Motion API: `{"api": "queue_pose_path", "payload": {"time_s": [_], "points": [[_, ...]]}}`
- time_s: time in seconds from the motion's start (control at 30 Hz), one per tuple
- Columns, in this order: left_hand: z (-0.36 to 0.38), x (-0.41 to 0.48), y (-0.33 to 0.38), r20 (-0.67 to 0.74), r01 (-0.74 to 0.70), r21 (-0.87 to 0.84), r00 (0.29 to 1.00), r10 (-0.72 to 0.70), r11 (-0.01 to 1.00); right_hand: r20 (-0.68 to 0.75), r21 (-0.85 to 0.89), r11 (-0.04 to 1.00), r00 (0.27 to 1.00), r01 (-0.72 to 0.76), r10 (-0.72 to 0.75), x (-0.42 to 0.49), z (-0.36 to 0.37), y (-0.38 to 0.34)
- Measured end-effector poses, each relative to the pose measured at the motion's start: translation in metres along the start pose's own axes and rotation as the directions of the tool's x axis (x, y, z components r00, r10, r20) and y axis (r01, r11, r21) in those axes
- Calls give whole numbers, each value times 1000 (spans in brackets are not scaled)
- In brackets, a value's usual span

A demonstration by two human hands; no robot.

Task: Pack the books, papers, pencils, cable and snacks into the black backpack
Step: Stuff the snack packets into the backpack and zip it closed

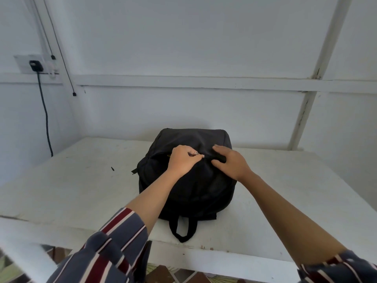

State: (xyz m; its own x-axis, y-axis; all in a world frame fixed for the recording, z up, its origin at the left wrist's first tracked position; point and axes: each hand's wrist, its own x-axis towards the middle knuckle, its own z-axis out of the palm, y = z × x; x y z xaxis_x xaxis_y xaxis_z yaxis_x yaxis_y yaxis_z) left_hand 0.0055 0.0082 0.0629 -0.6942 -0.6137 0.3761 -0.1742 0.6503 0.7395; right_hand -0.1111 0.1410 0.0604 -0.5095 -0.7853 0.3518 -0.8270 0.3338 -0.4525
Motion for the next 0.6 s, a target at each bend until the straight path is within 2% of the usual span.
{"api": "queue_pose_path", "payload": {"time_s": [0.07,0.17,0.33,0.5,0.6], "points": [[-1,1,1,16,-6,5,1000,6,1000,81,-90,992,994,84,-77,3,8,-12],[-3,3,0,39,-10,46,999,8,999,138,-232,967,988,106,-75,5,24,-19],[-13,4,-13,40,8,84,999,-11,996,91,-392,917,995,70,-37,1,33,-16],[-40,4,-28,-18,6,88,1000,-5,996,58,-436,900,998,15,12,-1,34,-23],[-47,3,-31,-6,-27,68,1000,27,997,-23,-428,904,1000,-13,4,-1,35,-36]]}}
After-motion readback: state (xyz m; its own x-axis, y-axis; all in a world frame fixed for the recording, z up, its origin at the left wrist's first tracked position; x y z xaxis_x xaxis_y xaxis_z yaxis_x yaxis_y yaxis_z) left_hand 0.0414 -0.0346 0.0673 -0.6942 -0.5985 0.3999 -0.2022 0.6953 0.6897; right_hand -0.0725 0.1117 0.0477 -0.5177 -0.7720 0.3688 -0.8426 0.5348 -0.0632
